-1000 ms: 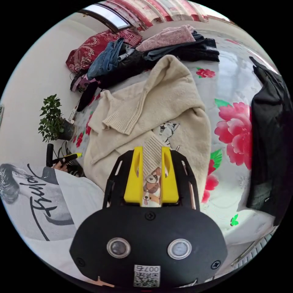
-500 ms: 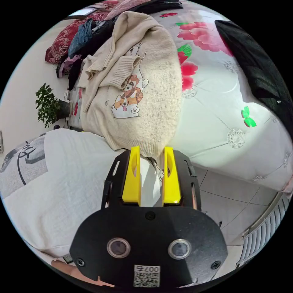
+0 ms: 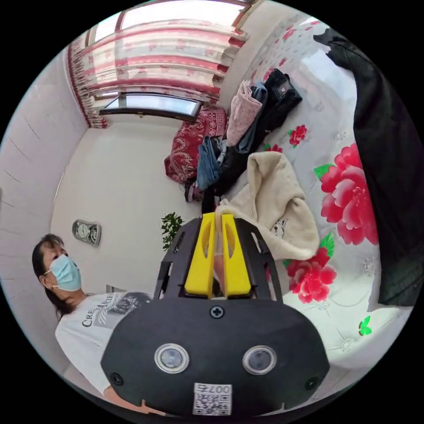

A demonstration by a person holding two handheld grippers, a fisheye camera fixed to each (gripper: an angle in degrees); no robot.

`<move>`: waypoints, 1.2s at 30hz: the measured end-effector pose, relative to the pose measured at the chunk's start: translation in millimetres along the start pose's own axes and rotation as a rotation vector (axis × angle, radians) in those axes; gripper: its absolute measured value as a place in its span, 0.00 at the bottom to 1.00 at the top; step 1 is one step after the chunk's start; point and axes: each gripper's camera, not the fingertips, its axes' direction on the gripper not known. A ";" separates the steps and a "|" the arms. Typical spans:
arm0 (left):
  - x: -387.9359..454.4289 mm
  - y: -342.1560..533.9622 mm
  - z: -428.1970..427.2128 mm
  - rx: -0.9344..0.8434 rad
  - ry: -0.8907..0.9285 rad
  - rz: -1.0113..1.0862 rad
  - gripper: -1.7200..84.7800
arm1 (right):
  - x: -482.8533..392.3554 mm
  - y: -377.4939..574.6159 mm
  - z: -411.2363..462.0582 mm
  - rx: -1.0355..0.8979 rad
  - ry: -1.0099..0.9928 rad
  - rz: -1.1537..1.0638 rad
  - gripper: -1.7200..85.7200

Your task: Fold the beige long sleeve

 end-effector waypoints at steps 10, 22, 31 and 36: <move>-18.0 -53.7 25.2 0.173 -0.327 -0.117 0.10 | 31.9 -34.4 57.9 0.171 0.295 0.123 0.12; -38.3 -0.6 87.5 -0.140 -0.694 -0.047 0.15 | 96.2 87.5 69.2 0.270 0.290 0.450 0.16; 52.0 19.0 88.9 -0.037 -0.675 0.277 0.13 | 98.8 88.6 86.4 0.381 0.230 0.578 0.10; 101.8 4.8 161.6 -0.169 -0.400 0.440 0.14 | 75.3 98.2 91.2 0.395 0.262 0.525 0.07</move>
